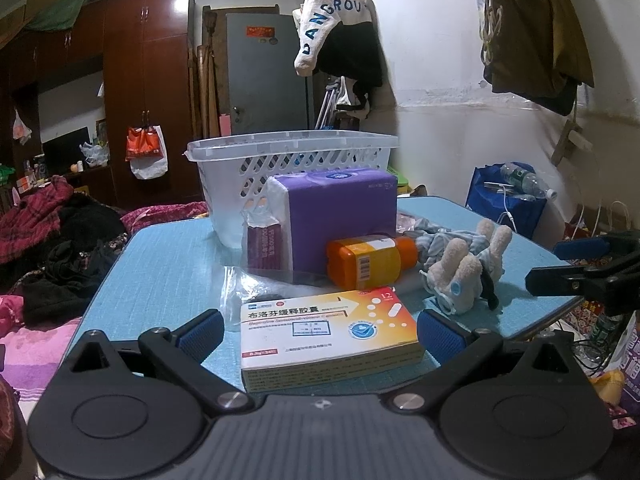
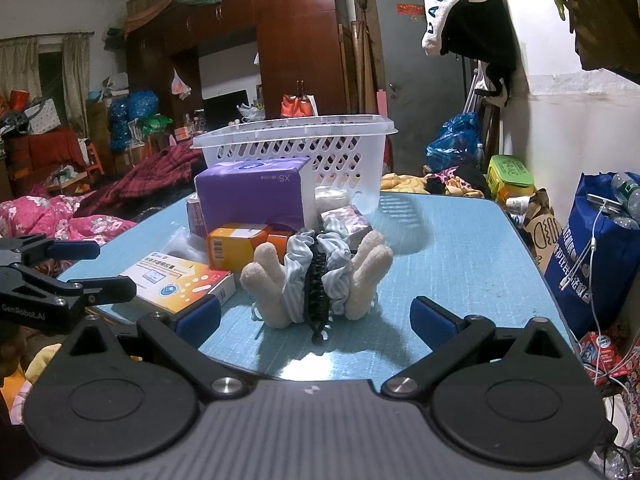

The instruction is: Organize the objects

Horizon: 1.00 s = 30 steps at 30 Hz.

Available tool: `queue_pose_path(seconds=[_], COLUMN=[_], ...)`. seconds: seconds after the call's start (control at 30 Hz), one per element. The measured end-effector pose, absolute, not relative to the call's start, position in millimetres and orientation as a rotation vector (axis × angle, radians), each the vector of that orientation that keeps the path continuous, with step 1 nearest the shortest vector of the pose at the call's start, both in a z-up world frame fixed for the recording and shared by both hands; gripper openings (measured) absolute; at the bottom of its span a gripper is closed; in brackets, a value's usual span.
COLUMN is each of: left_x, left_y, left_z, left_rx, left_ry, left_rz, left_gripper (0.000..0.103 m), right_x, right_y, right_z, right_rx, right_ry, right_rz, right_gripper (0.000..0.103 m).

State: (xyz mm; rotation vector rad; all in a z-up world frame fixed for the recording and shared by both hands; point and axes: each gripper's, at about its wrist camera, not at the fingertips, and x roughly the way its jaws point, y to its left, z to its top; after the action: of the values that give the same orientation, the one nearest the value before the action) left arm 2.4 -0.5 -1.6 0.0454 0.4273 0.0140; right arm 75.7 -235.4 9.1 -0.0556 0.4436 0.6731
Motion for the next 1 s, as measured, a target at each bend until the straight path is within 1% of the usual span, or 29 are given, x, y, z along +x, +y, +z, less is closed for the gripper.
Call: queue_pose_path(seconds=[1.0], left_x=[8.8], left_y=[4.1], left_z=[-5.4], left_rx=[0.035], left_ry=[0.438], left_rz=[0.012], left_gripper=[0.103], right_x=[75.0], right_y=[-238.9], right_z=[12.8], right_rx=[-0.05], right_ry=[0.426], right_rz=[0.666], right_gripper=[0.103])
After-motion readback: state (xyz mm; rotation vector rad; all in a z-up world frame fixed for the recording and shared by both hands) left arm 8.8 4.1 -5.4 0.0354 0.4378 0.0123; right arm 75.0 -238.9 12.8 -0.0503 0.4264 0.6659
